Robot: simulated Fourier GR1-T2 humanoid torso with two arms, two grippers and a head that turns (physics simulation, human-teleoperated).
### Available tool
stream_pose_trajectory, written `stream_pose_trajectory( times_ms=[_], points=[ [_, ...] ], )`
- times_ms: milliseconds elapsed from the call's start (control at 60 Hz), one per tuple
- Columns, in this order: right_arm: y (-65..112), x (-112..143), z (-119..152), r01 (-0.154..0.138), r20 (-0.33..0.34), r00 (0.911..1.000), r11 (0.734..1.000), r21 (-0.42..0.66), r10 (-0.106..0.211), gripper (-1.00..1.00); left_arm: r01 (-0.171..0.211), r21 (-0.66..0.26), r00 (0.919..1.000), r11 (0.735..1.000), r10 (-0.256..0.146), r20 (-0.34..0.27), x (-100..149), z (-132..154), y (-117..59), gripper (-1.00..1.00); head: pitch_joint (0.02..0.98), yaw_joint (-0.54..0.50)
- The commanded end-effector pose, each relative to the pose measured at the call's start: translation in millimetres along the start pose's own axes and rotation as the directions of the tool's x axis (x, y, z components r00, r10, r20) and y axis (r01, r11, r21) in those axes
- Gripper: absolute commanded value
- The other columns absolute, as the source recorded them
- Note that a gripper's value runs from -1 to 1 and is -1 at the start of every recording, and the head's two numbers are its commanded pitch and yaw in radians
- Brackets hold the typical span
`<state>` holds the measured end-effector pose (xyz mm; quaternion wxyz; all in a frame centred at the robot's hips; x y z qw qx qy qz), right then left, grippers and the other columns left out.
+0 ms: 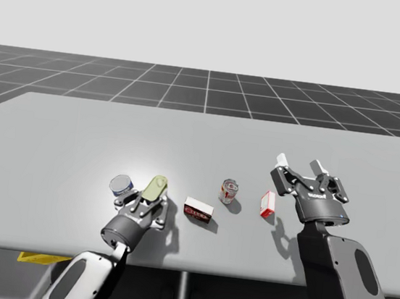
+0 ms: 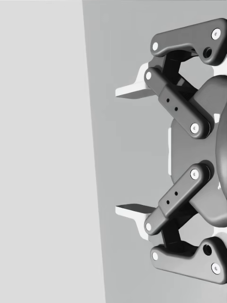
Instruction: Pick up the potted meat can and lift it.
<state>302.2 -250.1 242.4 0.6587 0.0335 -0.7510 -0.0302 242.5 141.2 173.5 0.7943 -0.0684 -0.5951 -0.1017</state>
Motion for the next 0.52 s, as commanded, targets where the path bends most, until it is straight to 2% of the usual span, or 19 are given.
stream_pose_trajectory(
  times_ms=[17,167,267,367,400,450,467,517],
  points=[
    [0.3,0,0,-0.004,0.000,1.0000,1.000,0.003,0.004,-1.00,0.048,-0.112,0.9928,0.993,-0.035,0.115,48,6,-10.7,1.00,0.454,0.19],
    [0.3,-1,0,-0.010,0.002,0.9999,1.000,0.002,0.010,-1.00,0.086,-0.104,0.9817,0.991,-0.066,0.179,79,11,-8.3,1.00,0.452,0.19],
    [0.5,-1,0,-0.013,0.001,0.9999,1.000,-0.001,0.013,-1.00,0.122,-0.092,0.9704,0.988,-0.099,0.220,100,11,-6.8,1.00,0.450,0.19],
    [0.6,-1,0,-0.015,0.000,0.9999,1.000,-0.001,0.015,-1.00,0.158,-0.077,0.9547,0.985,-0.132,0.267,124,14,-5.9,1.00,0.450,0.19],
    [0.4,-1,0,-0.016,0.001,0.9999,1.000,-0.003,0.016,-1.00,0.175,-0.067,0.9456,0.982,-0.149,0.289,134,15,-5.6,1.00,0.449,0.19],
    [0.2,-1,0,-0.016,0.001,0.9999,1.000,-0.005,0.016,-1.00,0.185,-0.060,0.9396,0.981,-0.158,0.303,141,16,-5.5,1.00,0.449,0.19],
    [0.0,0,0,-0.016,0.002,0.9999,1.000,-0.006,0.016,-1.00,0.190,-0.056,0.9347,0.980,-0.163,0.316,147,17,-5.4,1.00,0.449,0.19],
    [-0.2,0,0,-0.013,0.000,0.9999,1.000,0.001,0.013,-1.00,0.195,-0.051,0.9298,0.979,-0.168,0.327,153,18,-5.6,1.00,0.449,0.19]
  ],
)
